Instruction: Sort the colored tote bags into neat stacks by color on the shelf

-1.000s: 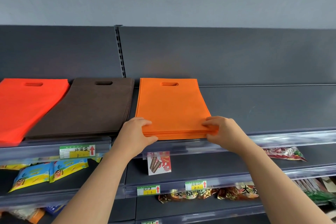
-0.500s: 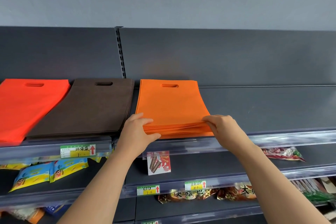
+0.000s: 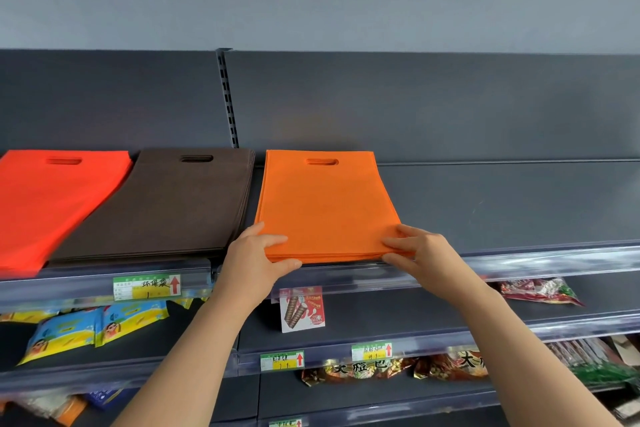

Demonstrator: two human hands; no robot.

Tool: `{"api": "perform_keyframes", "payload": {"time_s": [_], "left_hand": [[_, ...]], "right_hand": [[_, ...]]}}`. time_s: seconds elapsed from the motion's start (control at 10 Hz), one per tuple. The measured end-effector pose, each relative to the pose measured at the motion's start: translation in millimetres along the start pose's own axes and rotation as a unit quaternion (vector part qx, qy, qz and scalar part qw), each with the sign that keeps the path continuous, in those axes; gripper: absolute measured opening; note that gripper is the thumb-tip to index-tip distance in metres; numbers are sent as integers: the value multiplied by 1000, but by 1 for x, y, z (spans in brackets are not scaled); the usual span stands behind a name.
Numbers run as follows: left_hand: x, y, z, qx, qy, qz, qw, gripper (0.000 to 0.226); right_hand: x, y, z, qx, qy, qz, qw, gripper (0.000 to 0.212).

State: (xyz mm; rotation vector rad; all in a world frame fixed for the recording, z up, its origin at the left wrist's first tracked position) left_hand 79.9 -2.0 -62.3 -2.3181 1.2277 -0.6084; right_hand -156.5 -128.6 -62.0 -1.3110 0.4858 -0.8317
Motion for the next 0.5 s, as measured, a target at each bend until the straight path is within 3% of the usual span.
{"api": "perform_keyframes", "payload": {"time_s": [0.3, 0.5], "left_hand": [[5, 0, 3, 0, -18, -1, 1000, 58], [5, -7, -6, -9, 1, -4, 1000, 74]], "right_hand": [[13, 1, -11, 36, 38, 3, 999, 37], [14, -5, -12, 32, 74, -33, 996, 61]]}}
Point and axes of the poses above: each hand's wrist, its own x-axis towards the middle knuckle, its own y-axis out of the palm, z = x × y, the point moved 8 cm from there along x, towards the middle knuckle, and after that the axes turned 14 degrees about -x, right-handed, at the moved point
